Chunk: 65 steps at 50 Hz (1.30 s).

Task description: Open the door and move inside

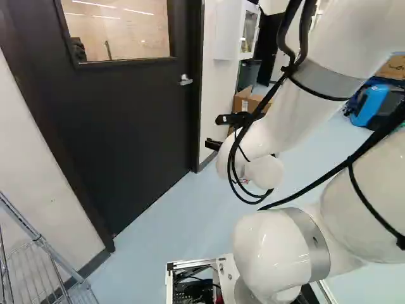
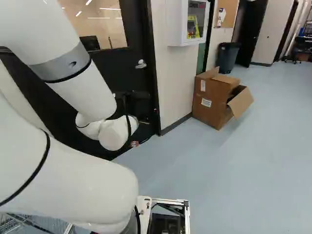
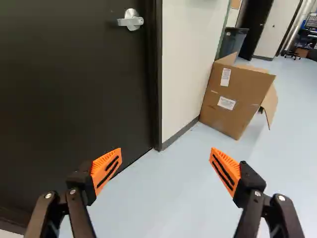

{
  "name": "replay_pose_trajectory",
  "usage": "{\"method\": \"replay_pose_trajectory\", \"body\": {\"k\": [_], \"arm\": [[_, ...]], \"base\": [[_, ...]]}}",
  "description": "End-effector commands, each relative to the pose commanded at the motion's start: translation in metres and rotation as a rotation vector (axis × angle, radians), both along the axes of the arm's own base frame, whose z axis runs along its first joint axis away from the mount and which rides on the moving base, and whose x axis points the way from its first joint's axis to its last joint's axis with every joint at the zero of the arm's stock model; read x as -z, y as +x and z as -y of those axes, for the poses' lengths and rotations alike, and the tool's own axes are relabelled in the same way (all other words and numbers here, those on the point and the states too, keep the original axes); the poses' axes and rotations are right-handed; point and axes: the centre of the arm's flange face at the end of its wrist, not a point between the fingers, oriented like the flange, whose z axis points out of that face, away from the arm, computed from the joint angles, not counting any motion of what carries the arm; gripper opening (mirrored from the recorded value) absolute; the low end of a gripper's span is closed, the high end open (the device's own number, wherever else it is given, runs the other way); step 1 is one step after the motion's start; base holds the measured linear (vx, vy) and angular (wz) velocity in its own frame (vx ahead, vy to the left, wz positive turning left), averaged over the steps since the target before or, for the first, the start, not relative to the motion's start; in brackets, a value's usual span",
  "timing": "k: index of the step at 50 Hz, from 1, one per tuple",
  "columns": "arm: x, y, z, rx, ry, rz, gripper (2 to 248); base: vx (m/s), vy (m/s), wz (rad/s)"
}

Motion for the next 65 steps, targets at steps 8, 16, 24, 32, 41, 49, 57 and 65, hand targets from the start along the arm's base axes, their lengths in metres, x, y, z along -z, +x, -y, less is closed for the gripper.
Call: {"method": "replay_pose_trajectory", "body": {"k": [8, 16, 24, 32, 41, 49, 57, 65], "arm": [[0.0, 0.0, 0.0, 0.0, 0.0, 0.0, 247], [0.0, 0.0, 0.0, 0.0, 0.0, 0.0, 247], [0.0, 0.0, 0.0, 0.0, 0.0, 0.0, 247], [0.0, 0.0, 0.0, 0.0, 0.0, 0.0, 247], [0.0, 0.0, 0.0, 0.0, 0.0, 0.0, 247], [0.0, 0.0, 0.0, 0.0, 0.0, 0.0, 247], [0.0, 0.0, 0.0, 0.0, 0.0, 0.0, 247], [0.0, 0.0, 0.0, 0.0, 0.0, 0.0, 247]], "base": [[0.137, 0.012, 0.34], [0.134, 0.016, 0.399], [0.151, 0.0, 0.439], [0.156, -0.016, 0.439], [0.15, -0.037, 0.433], [0.148, -0.051, 0.403], [0.149, -0.123, 0.134], [0.153, -0.153, 0.012]]}}
